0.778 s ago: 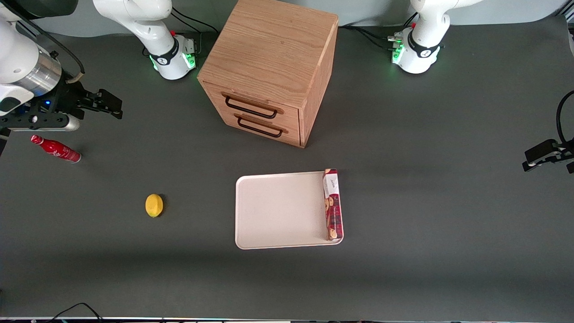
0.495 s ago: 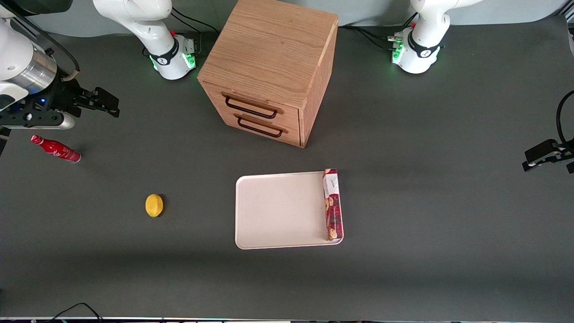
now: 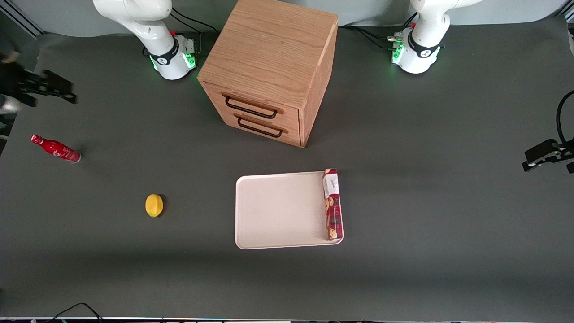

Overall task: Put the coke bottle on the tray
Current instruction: 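Move the right gripper down over the red Coca-Cola bottle's cap end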

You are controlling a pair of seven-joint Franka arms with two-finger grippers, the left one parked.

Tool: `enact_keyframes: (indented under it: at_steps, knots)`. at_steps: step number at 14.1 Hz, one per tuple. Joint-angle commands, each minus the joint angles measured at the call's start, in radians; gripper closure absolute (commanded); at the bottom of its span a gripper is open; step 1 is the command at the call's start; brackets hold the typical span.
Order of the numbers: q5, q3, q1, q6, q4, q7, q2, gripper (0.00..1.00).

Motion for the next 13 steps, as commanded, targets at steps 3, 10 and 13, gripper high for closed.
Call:
enact_keyframes:
  at_steps: [3, 10, 13]
  knots:
    - [-0.099, -0.253, 0.002, 0.123, -0.082, -0.433, 0.012, 0.00]
    - [-0.080, -0.560, -0.009, 0.754, -0.544, -0.875, 0.072, 0.00]
    - [-0.021, -0.593, -0.044, 0.966, -0.668, -0.996, 0.120, 0.00]
